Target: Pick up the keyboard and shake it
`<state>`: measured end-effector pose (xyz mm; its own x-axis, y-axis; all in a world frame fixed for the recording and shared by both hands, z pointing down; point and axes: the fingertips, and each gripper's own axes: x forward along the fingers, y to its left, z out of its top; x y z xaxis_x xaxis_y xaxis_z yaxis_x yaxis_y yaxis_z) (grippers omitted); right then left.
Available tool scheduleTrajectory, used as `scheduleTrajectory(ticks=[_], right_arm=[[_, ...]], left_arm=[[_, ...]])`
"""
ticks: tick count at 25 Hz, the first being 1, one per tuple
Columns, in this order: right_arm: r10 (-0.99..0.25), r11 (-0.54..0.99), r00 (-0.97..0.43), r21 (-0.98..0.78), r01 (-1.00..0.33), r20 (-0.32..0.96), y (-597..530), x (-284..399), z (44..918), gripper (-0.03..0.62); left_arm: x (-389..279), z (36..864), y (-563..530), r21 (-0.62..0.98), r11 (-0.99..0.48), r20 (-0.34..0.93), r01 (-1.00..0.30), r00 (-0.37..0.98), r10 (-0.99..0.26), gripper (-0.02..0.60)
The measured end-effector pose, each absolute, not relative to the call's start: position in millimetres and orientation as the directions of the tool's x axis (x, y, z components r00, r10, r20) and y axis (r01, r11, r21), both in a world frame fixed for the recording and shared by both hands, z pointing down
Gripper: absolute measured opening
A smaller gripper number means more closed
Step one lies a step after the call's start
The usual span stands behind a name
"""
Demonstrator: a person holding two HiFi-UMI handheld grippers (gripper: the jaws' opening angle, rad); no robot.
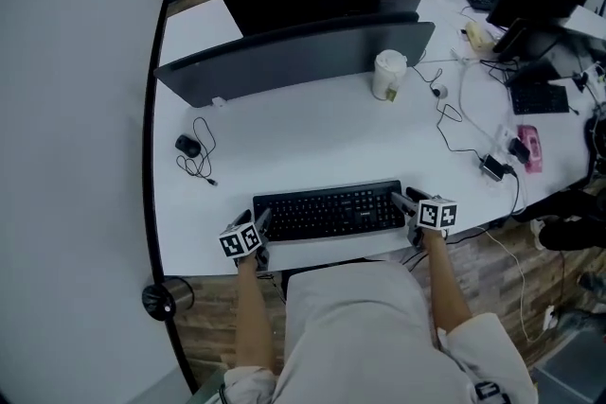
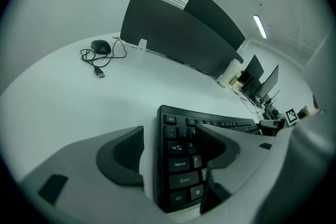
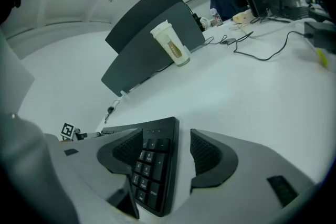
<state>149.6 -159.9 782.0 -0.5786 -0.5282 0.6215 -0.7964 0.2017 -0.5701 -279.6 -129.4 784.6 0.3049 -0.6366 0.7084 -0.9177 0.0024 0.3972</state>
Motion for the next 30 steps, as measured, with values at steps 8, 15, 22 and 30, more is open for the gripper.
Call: scheduleTrajectory(ticks=[8,15,22,30], right_arm=[[-0.571,0.224,-0.544,-0.521,-0.824,0.614,-170.4,120.1,777.6,0.288],[-0.645,0.316,-0.592,-0.537,-0.782,0.483,-205.3,121.3,749.9,0.288],[-0.716,0.347,-0.625,-0.619,-0.705,0.311,-226.8,128.6,728.4,0.273],[-0.686,0.405,-0.694,-0.679,-0.612,0.218,-236.6,134.7,723.4,0.235]], left_arm=[[-271.0,775.4,-131.6,0.532,0.031,0.628,-0.846,0.370,-0.685,0.342],[-281.9,763.1,-125.9,0.838,0.086,0.415,-0.539,0.526,-0.742,0.341],[-280.9,761.7,-112.4,0.951,0.114,0.270,-0.289,0.587,-0.763,0.339],[-254.0,743.2,-95.6,0.986,0.047,0.154,-0.162,0.748,-0.646,0.290]])
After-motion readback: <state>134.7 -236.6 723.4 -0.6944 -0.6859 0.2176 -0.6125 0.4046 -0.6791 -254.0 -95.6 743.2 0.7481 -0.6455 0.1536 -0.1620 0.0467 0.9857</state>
